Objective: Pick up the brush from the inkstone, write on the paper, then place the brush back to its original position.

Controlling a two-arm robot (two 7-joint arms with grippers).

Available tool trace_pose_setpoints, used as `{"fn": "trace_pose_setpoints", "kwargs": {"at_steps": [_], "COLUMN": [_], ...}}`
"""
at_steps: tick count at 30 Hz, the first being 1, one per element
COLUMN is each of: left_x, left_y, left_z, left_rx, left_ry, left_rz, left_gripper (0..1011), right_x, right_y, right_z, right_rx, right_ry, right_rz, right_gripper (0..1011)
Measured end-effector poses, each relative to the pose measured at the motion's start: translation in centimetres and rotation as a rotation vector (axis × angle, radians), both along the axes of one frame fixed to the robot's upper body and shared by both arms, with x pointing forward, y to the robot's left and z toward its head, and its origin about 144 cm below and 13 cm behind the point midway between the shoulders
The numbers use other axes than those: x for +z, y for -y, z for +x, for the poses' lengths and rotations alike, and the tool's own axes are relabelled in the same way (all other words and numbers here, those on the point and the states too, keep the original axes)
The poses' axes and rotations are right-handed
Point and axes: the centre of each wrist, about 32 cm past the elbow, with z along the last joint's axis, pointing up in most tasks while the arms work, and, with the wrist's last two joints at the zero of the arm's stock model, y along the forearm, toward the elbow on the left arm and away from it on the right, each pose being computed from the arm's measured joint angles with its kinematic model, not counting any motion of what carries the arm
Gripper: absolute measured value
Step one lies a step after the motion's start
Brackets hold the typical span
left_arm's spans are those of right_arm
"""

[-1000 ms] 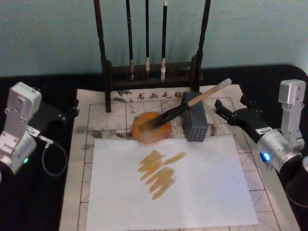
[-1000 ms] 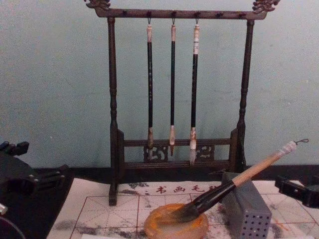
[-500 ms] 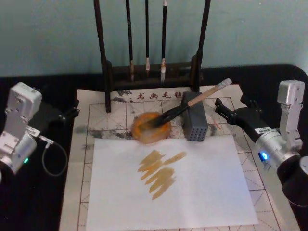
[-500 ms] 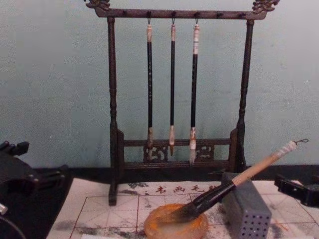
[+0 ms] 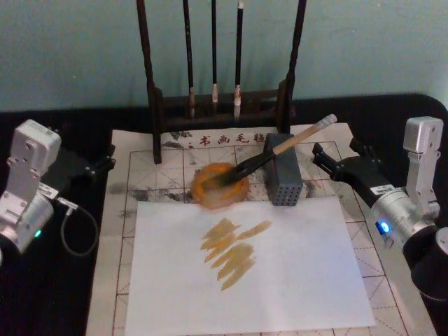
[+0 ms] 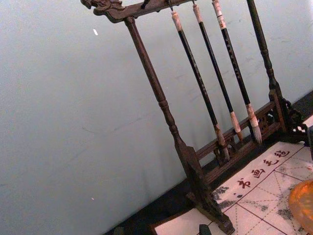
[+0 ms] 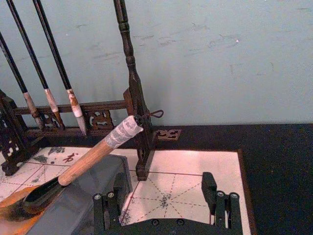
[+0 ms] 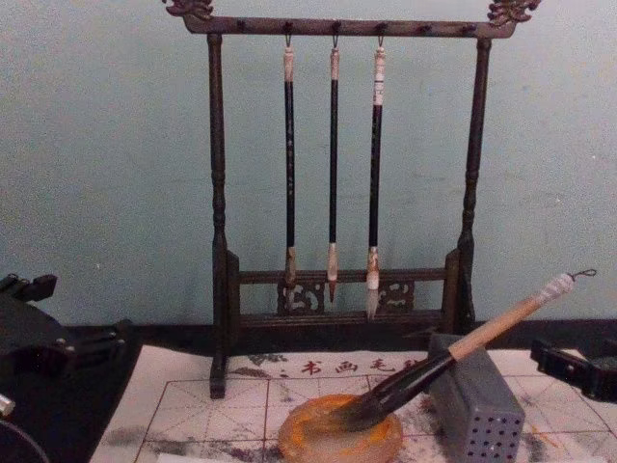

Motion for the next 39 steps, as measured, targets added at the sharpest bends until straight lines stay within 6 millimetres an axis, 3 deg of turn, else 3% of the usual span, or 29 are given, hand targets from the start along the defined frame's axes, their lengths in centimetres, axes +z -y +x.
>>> {"fn": "trace_pose_setpoints", "kwargs": {"at_steps": [39], "left_x": [0.00], "left_y": [0.00], "left_z": [0.00], "left_rx": [0.000], "left_ry": [0.000], "left_rz": [0.000], "left_gripper": [1001], "right_x": [0.01], "right_y": [0.01], "right_z": [-0.01], "right_rx": [0.001], "right_ry": [-0.001], "right_rz": [-0.002], "right_gripper": [1002]}}
